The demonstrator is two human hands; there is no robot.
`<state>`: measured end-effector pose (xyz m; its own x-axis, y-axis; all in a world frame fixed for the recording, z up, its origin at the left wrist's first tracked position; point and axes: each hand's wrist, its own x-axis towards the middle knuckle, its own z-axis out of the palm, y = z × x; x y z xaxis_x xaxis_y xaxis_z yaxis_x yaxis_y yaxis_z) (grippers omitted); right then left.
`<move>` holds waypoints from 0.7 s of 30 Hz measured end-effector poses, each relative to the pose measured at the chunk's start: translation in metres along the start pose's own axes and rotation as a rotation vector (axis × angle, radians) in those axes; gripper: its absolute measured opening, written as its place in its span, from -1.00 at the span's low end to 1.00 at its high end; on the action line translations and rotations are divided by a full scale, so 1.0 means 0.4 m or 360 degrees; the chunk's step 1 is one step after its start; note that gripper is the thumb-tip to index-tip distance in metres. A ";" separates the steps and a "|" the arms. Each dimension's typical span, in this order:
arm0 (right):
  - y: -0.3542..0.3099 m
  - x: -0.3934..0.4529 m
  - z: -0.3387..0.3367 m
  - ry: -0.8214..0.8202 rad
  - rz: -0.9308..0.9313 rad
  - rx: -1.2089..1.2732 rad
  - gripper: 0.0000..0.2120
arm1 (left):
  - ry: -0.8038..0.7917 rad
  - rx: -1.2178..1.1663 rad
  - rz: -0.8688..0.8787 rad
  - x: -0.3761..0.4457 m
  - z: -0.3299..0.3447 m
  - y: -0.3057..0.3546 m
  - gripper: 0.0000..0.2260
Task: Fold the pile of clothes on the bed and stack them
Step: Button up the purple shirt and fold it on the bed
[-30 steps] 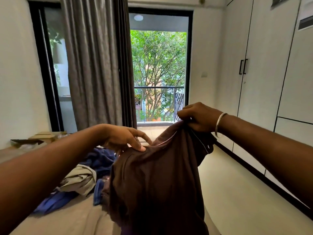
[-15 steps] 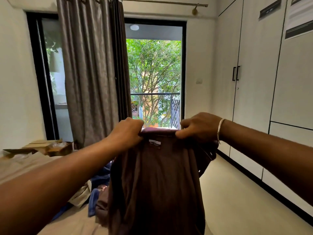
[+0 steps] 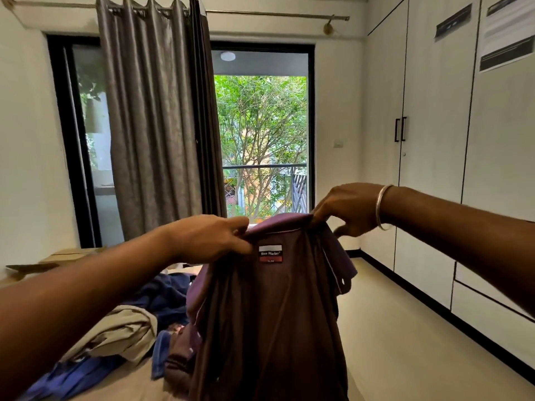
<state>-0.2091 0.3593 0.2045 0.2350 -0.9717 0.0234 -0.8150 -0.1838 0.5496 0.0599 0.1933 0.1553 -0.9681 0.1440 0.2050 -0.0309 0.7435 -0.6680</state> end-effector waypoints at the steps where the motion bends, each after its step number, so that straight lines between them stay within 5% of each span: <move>1: 0.002 -0.001 -0.006 0.0031 -0.0023 -0.0057 -0.64 | -0.0013 0.0063 0.0075 -0.009 -0.001 -0.001 -0.73; 6: -0.003 -0.005 -0.004 0.0480 0.0271 0.0561 -0.81 | -0.0327 -0.0008 -0.0049 -0.051 -0.002 -0.034 -0.59; 9: -0.019 0.010 0.005 0.0669 0.0568 0.0941 -0.78 | 0.0072 -0.0114 -0.0133 -0.042 -0.023 -0.042 -0.71; 13: -0.060 0.031 -0.011 0.1011 0.0650 0.1949 -0.82 | 0.0587 -0.1383 -0.0752 0.003 -0.073 0.000 -0.90; 16: -0.097 0.044 -0.018 0.1068 0.0537 0.2616 -0.86 | 0.0754 -0.2338 -0.1061 0.037 -0.105 0.007 -0.71; 21: -0.101 0.018 -0.109 0.1747 0.0139 0.2669 -0.81 | 0.1119 -0.2779 -0.1311 0.103 -0.200 0.022 -0.72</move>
<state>-0.1513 0.3661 0.2187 -0.1920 -0.6165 0.7636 -0.2792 -0.7116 -0.6447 0.0398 0.2580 0.2151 -0.5987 -0.6237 0.5027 0.3149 0.3937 0.8636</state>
